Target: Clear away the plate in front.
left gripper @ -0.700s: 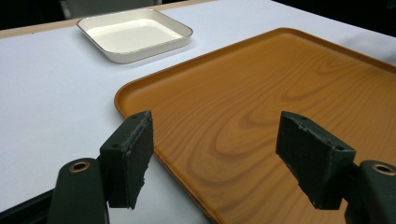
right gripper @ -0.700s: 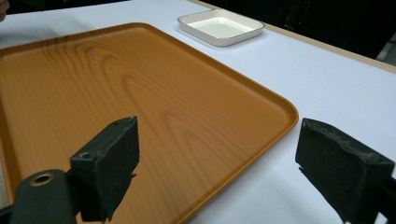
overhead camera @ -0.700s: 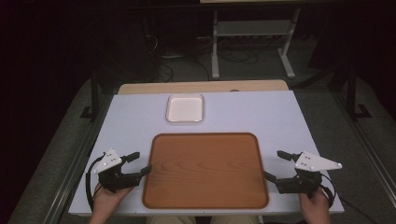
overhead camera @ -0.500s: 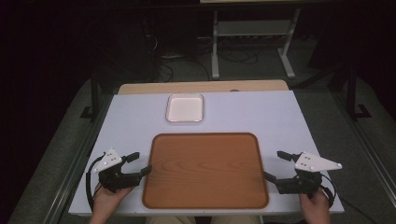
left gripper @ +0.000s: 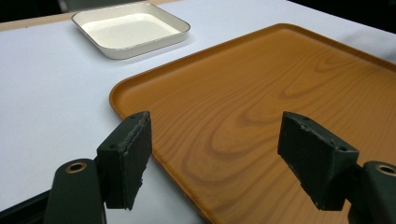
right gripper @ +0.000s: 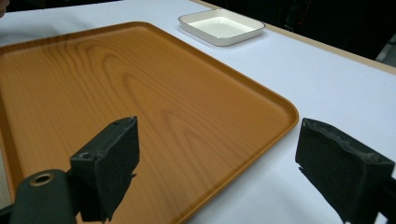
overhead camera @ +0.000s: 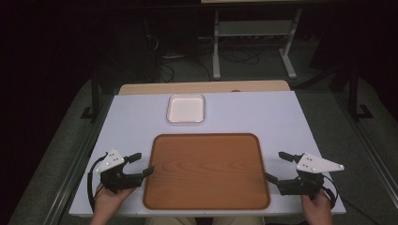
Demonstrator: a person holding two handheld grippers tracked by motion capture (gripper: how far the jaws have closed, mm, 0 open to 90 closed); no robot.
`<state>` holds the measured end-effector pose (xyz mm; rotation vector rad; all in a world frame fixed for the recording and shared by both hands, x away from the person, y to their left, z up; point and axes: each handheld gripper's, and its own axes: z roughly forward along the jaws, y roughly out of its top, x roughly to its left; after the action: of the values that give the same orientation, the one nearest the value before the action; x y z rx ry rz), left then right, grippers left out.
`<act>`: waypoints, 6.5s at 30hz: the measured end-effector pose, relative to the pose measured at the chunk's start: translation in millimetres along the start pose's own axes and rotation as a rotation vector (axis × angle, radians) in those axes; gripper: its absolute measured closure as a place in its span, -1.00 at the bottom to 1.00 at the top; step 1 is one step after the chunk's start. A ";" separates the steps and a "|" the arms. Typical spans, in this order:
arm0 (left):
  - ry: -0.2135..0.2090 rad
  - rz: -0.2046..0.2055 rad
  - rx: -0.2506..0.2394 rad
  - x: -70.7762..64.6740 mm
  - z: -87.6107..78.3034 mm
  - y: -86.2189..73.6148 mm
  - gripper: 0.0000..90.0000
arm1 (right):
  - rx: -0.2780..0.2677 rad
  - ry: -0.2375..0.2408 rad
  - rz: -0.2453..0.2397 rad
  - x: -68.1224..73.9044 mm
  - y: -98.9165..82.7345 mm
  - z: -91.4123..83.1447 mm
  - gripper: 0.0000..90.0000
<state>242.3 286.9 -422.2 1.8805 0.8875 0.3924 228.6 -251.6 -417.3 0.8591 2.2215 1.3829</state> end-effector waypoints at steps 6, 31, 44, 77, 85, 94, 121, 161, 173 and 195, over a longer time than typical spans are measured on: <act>-0.007 0.004 -0.007 -0.6 1.6 3.8 -0.43 | -0.002 -0.002 0.013 -0.2 0.0 0.5 -0.72; -0.054 0.020 0.066 9.0 32.6 36.3 -0.41 | -0.035 -0.028 0.054 -2.7 -0.9 -3.8 -0.72; -0.031 0.001 0.125 23.1 56.9 58.9 -0.36 | -0.046 -0.027 0.058 -3.5 -0.7 -4.4 -0.72; 0.002 -0.103 0.250 70.4 122.6 96.6 -0.33 | -0.039 -0.014 0.049 -3.6 -1.4 -3.3 -0.72; 0.031 -0.108 0.272 83.3 134.0 112.9 -0.32 | -0.043 -0.017 0.049 -4.0 -1.3 -3.5 -0.72; 0.066 -0.138 0.298 99.7 152.5 126.9 -0.29 | -0.039 -0.015 0.049 -3.9 -1.2 -3.2 -0.72; 0.199 -0.301 0.366 135.2 192.7 132.1 0.06 | -0.023 0.007 0.041 -4.5 -0.8 -2.7 -0.72; 0.201 -0.547 0.336 142.9 208.4 101.9 0.98 | 0.012 0.014 0.042 -5.8 -1.5 0.4 -0.72; 0.156 -0.616 0.235 149.1 182.2 101.9 0.98 | 0.027 0.016 0.048 -5.9 -1.8 1.7 -0.72; 0.136 -0.515 0.227 120.5 145.6 113.1 0.98 | 0.043 0.013 0.026 -2.7 -1.1 0.9 -0.72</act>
<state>459.0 252.3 -403.9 1.7544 1.5123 0.1042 230.9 -253.1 -418.7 0.8998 2.2643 1.3610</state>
